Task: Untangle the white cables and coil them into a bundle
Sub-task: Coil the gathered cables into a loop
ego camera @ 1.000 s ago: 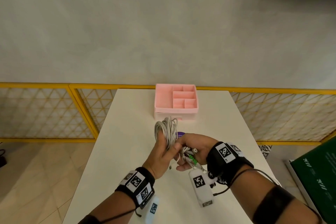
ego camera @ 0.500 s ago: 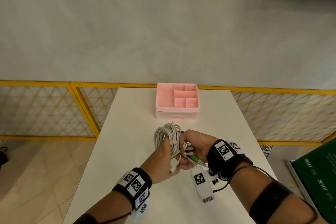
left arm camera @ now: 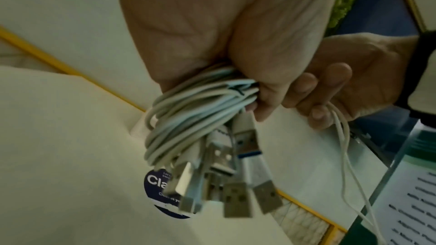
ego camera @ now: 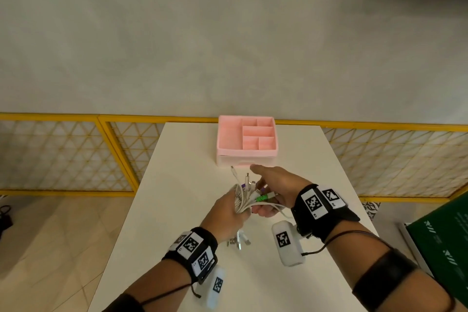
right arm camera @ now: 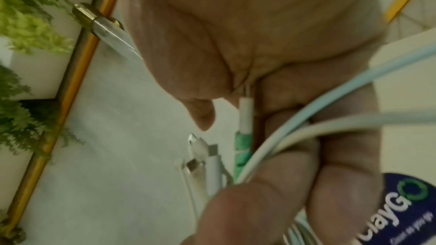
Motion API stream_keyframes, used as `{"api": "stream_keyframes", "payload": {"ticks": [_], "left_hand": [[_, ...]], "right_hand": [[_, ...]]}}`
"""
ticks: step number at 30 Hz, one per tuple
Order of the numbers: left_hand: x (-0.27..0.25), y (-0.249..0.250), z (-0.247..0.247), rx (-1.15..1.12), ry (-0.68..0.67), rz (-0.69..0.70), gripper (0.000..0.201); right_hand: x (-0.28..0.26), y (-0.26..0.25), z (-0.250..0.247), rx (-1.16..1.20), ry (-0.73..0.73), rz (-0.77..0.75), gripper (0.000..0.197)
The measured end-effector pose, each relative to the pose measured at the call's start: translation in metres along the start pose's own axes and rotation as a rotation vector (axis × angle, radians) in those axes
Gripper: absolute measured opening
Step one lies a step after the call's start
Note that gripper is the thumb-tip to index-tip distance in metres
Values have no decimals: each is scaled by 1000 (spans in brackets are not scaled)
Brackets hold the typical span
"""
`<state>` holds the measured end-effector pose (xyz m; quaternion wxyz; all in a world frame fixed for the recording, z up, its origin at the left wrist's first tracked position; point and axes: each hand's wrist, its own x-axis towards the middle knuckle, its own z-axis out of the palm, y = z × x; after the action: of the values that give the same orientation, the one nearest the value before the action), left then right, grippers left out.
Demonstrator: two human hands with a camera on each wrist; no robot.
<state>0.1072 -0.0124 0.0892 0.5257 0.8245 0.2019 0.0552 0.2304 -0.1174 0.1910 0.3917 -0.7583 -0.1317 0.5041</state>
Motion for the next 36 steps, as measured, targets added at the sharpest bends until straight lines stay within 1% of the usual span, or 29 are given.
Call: {"api": "stream_keyframes", "payload": {"ticks": [1, 2, 3, 5, 6, 7, 8, 9, 11, 13, 15, 17, 19, 20, 23, 26, 28, 29, 31, 34, 36], "left_hand": [[0, 0, -1, -54, -16, -47, 6], [-1, 1, -1, -103, -17, -91, 14], [-1, 2, -2, -157, -17, -140, 23], [-5, 4, -4, -272, -31, -250, 32], [-6, 4, -6, -324, -42, -293, 35], [-6, 3, -6, -377, -49, -328, 36], [-7, 4, -7, -410, -60, -360, 36], [-7, 5, -8, -435, -69, -378, 36], [-7, 8, -9, -450, -104, -368, 35], [-8, 15, -9, -432, -175, -329, 33], [-9, 19, -8, -407, -243, -291, 31], [-11, 22, -8, -395, -256, -276, 35], [-11, 23, -10, -414, -238, -265, 35], [-11, 24, -11, -425, -225, -264, 31], [-15, 26, -13, -487, -204, -262, 15], [-18, 25, -11, -629, -229, -254, 18], [-20, 23, -9, -683, -241, -261, 21], [-20, 23, -6, -701, -239, -271, 20], [-21, 23, -2, -709, -232, -286, 18], [-20, 21, 2, -593, -190, -275, 13], [-20, 22, 2, -522, -165, -244, 3]], "right_hand": [[1, 0, -2, -44, 16, -52, 61], [3, 3, -4, -112, 60, -134, 59], [6, 7, -5, -195, 134, -250, 53], [8, 19, -10, -403, 304, -542, 32], [6, 24, -13, -485, 351, -701, 35], [4, 29, -14, -578, 361, -857, 50], [2, 33, -15, -707, 331, -971, 65], [1, 36, -13, -861, 281, -1031, 78], [5, 42, -5, -1184, 192, -1034, 93], [15, 47, 1, -1403, 152, -984, 99], [23, 46, -1, -1497, 142, -941, 98], [25, 42, -3, -1535, 143, -927, 85], [25, 38, -3, -1473, 121, -898, 70], [24, 37, -2, -1370, 81, -877, 65], [19, 38, 2, -946, -63, -783, 57], [16, 40, 0, -721, -113, -746, 53], [18, 42, -2, -591, -151, -695, 50], [20, 43, -3, -563, -161, -670, 49], [20, 44, -2, -591, -138, -637, 46], [18, 44, 2, -752, -86, -613, 45], [18, 46, 3, -838, -73, -580, 46]]}}
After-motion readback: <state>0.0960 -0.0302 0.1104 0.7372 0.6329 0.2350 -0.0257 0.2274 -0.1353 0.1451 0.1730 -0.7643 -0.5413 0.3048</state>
